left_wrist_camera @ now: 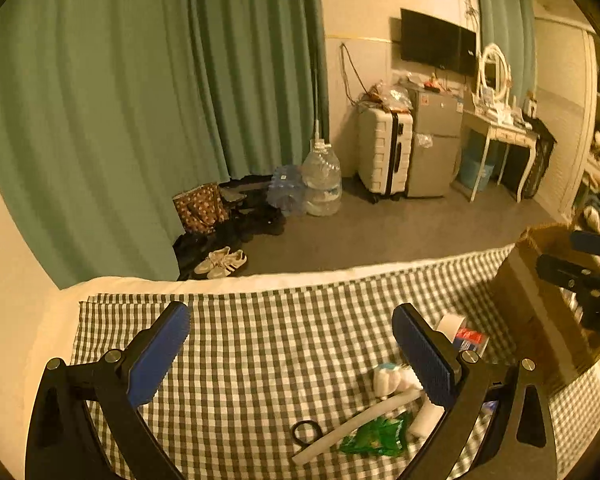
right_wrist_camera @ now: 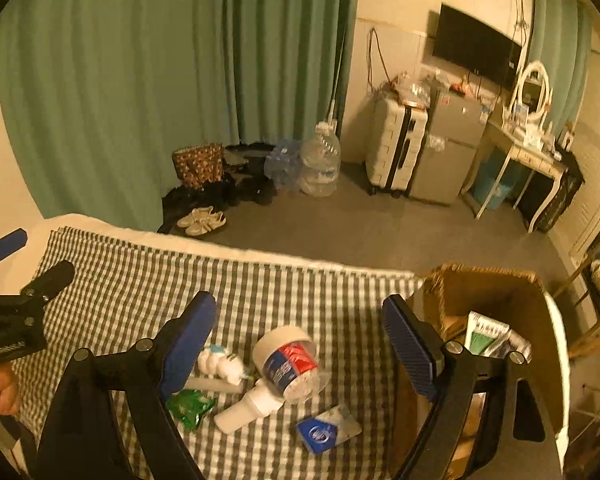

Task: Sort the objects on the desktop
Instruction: 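Move both grippers back over the cluttered bed, then grasp the clear floss-pick tub with the right gripper while the left gripper grasps a white plastic item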

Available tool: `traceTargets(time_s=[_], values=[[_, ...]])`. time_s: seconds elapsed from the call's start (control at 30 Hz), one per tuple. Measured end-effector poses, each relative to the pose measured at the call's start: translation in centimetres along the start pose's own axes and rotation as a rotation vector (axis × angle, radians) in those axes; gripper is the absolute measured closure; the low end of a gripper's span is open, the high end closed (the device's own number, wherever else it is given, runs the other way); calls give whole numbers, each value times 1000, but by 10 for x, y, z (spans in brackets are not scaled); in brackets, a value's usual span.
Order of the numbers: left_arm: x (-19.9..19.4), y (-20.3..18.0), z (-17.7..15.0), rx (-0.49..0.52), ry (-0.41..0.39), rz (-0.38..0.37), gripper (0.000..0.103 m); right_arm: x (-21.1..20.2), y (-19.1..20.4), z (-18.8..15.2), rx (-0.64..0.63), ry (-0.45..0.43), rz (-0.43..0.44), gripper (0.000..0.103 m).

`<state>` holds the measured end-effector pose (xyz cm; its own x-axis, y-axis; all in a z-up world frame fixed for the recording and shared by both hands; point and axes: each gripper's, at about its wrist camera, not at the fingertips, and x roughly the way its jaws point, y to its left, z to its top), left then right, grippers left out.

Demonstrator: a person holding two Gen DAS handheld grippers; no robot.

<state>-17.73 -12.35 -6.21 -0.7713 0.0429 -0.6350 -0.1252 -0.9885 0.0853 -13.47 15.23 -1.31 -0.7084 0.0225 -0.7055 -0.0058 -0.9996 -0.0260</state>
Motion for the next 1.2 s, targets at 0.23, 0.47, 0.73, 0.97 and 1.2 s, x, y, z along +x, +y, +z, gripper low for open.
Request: traceTargets(time_s=[0.23, 0.47, 0.73, 0.97, 1.2], values=[[26, -1, -29, 41, 76, -4, 0, 27, 6, -25, -85, 87, -9, 18], [60, 0, -63, 112, 196, 42, 0, 56, 3, -44, -134, 160, -23, 18], [97, 0, -115, 126, 348, 8, 0, 96, 5, -68, -167, 274, -14, 18], [124, -2, -147, 99, 477, -65, 0, 120, 2, -75, -172, 314, -16, 18], [139, -9, -171, 66, 531, -105, 0, 139, 7, -84, -214, 350, -2, 18]])
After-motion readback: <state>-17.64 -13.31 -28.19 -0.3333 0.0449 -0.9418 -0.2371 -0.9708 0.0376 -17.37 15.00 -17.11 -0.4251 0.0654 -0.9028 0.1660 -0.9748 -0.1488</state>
